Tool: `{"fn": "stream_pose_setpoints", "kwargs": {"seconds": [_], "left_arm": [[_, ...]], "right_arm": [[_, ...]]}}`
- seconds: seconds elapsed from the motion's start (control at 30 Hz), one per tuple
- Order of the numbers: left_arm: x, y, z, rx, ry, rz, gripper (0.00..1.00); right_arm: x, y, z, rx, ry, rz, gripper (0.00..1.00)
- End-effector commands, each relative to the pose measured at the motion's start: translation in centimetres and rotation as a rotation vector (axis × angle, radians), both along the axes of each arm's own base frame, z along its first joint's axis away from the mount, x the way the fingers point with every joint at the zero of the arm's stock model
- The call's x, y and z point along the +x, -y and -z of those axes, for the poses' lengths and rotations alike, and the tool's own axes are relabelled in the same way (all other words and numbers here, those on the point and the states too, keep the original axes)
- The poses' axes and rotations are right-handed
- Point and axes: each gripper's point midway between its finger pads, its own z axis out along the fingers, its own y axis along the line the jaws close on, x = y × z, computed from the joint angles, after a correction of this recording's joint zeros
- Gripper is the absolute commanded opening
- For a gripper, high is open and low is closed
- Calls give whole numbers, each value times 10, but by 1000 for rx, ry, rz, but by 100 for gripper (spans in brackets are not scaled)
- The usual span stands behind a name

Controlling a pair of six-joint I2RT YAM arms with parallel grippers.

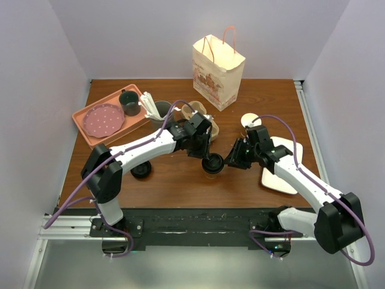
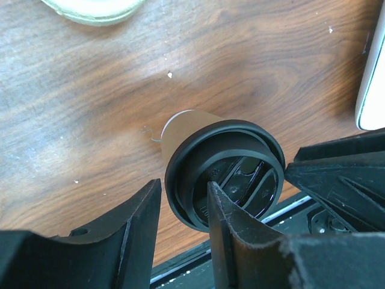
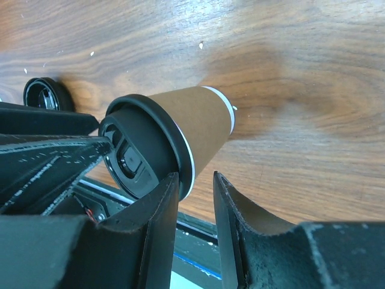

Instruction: Pack the takeout coffee

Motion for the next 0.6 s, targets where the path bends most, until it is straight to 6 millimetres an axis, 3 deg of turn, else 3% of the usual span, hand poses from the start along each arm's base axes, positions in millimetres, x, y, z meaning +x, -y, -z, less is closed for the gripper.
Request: {"fn": "stream_pose_setpoints", "kwargs": {"seconds": [0.0, 0.27, 0.57], "left_arm": [[2, 4, 7, -11, 6, 18, 41], [-3, 2, 17, -2, -15, 13, 40], [-13, -5, 28, 7, -38, 4, 40]], "right_arm": [[13, -9, -17, 45, 64, -15, 33], [8, -6, -2, 33, 35, -8, 31], [-12, -3, 26, 62, -24, 13, 23]]}}
